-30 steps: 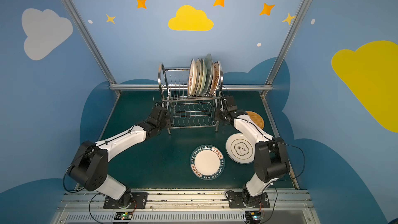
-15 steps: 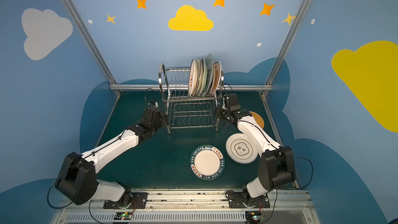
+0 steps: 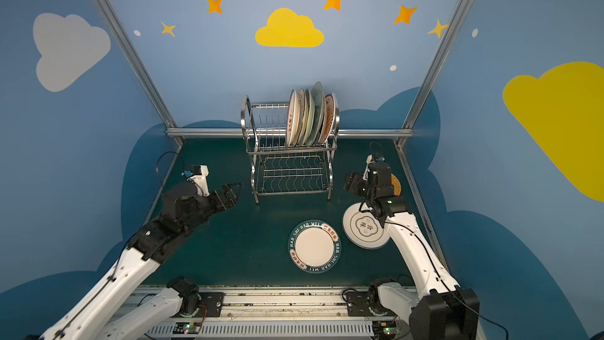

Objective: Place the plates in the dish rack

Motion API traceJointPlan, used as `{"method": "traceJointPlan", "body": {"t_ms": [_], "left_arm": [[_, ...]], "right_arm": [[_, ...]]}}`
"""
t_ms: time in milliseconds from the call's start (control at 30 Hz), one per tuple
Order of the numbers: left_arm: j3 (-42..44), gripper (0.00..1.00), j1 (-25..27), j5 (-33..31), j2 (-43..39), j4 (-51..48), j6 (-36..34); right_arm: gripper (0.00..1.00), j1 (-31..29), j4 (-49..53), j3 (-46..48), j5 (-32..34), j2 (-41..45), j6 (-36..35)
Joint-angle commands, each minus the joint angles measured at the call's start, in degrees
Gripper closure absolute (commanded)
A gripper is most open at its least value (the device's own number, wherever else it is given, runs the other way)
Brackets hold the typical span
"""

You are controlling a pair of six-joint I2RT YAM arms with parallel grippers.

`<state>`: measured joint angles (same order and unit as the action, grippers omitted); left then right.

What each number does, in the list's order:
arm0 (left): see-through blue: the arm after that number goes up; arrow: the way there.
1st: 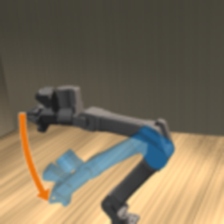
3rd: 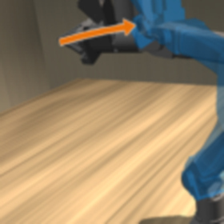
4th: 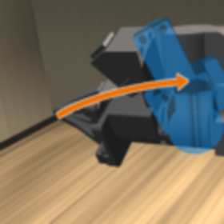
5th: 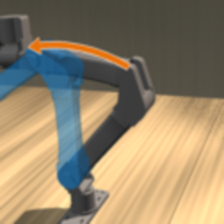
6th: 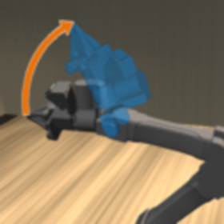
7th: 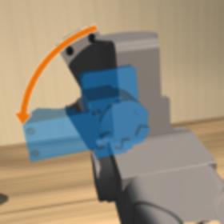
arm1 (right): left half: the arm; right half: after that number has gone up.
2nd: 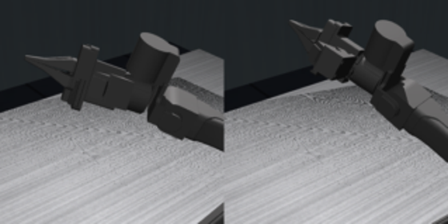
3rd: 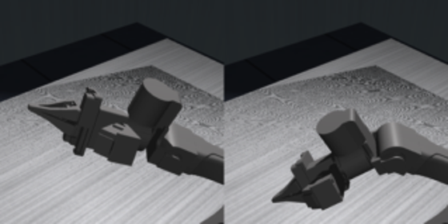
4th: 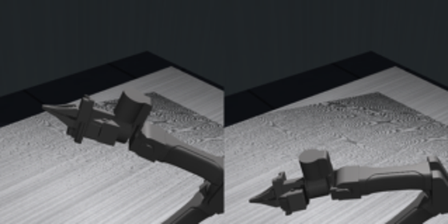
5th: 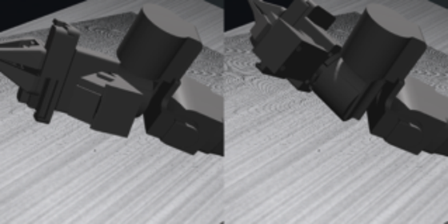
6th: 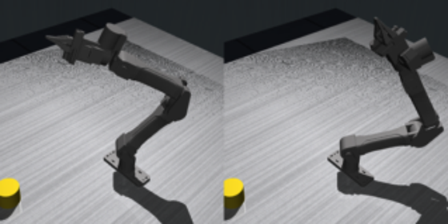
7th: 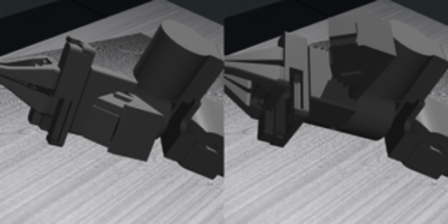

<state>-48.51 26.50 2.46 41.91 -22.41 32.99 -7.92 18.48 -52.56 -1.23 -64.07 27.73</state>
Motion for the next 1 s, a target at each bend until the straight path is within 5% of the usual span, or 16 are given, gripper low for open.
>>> {"method": "traceJointPlan", "body": {"t_ms": [0, 200, 400, 567, 967], "left_arm": [[-0.12, 0.00, -0.55, 14.37, -5.98, -7.83, -1.06], [-2.56, 0.00, -2.77, 30.07, -5.72, -9.60, -0.32], [3.26, 0.00, -10.52, 44.59, 0.84, 1.60, 5.64], [6.46, 0.00, -14.28, 46.65, 2.52, 5.88, 7.01], [9.05, 0.00, -16.86, 47.68, 0.51, 8.68, 8.60]], "right_arm": [[0.20, 7.99, -1.87, 2.07, -6.90, -2.68, 2.83], [0.18, 21.56, -10.20, 6.30, -12.08, -10.76, 9.18], [0.18, 30.36, -6.46, 2.71, -21.10, -21.19, 9.64], [0.24, 35.09, -10.15, 0.74, -30.51, -31.40, 10.16], [0.35, 35.85, -17.62, -4.87, -33.64, -44.21, 13.37]]}}
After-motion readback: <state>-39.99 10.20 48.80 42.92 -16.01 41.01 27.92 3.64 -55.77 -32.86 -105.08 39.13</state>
